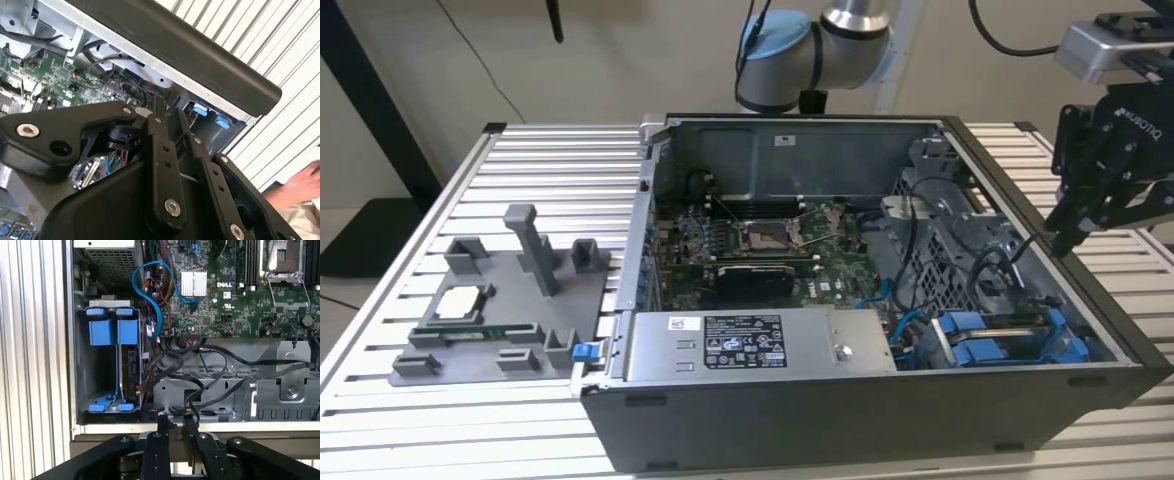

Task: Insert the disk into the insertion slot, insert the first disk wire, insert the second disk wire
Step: 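Insert the second disk wire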

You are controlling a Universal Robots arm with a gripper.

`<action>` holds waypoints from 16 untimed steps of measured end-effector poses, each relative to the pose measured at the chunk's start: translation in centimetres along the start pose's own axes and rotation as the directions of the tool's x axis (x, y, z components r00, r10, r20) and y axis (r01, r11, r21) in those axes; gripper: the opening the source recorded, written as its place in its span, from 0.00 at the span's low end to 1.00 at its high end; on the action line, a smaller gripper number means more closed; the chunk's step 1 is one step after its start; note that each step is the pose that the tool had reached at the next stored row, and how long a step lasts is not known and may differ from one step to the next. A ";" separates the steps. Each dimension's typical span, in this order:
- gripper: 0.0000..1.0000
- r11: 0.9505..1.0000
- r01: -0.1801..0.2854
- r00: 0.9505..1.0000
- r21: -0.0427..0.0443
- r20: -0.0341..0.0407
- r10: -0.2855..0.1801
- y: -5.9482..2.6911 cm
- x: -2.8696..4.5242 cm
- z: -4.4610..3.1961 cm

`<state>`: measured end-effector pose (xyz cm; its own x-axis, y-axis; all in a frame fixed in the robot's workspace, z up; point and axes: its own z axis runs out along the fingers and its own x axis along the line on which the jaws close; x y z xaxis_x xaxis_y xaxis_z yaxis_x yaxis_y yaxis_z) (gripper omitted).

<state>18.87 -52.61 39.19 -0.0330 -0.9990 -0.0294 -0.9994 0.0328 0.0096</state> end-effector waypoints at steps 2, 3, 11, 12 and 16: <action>1.00 1.000 0.000 1.000 -0.010 0.000 0.000 -0.65 -0.04 0.00; 1.00 1.000 0.000 1.000 -0.015 -0.001 0.000 -0.97 -0.05 -0.01; 1.00 0.998 -0.001 1.000 -0.055 -0.002 0.001 -2.16 -0.17 0.23; 1.00 0.998 -0.002 1.000 -0.061 -0.002 0.001 -2.21 -0.15 0.31; 1.00 0.997 -0.002 1.000 -0.076 0.001 0.002 -2.37 0.13 0.61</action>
<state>21.23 -52.80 38.56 -0.0348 -0.9989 -0.0302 -0.9958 0.0321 0.0859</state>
